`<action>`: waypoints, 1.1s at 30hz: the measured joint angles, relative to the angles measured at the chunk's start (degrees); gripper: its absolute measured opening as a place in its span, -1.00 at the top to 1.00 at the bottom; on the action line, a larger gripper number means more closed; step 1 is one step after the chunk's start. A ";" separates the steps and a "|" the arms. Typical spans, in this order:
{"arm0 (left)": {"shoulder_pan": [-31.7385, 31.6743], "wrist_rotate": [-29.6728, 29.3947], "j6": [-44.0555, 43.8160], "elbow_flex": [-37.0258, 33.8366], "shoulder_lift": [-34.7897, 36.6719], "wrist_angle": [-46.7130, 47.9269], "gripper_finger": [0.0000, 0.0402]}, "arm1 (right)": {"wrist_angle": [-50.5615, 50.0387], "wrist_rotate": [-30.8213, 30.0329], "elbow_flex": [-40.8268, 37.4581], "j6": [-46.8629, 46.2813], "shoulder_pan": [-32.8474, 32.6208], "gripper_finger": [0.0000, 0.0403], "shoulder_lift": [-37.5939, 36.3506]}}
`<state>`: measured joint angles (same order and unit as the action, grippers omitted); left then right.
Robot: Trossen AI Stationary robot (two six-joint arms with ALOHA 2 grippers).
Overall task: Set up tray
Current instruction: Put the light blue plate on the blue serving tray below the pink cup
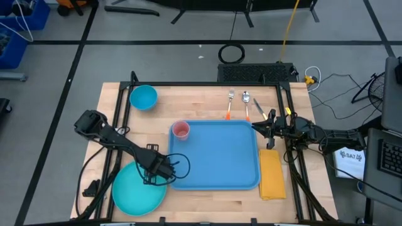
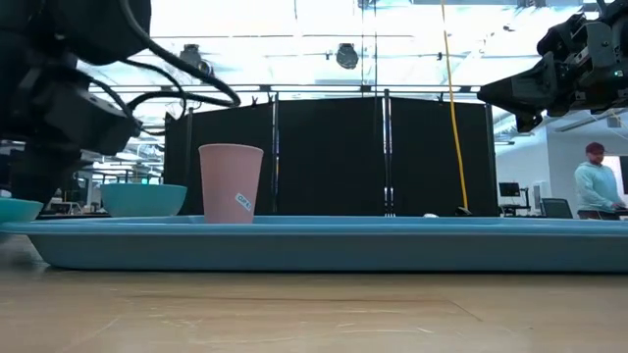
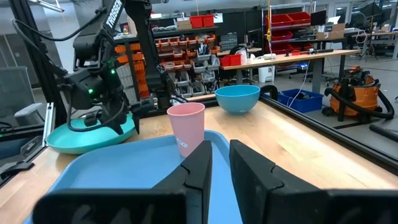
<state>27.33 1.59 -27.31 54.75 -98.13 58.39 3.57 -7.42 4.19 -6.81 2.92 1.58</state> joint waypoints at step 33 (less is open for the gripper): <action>-10.12 -4.46 -8.24 14.72 10.75 4.24 0.96 | 0.00 0.00 0.00 -0.01 -0.02 0.76 0.00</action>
<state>17.21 -2.88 -35.55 69.47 -87.37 62.63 3.57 -7.42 4.19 -6.82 2.90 1.58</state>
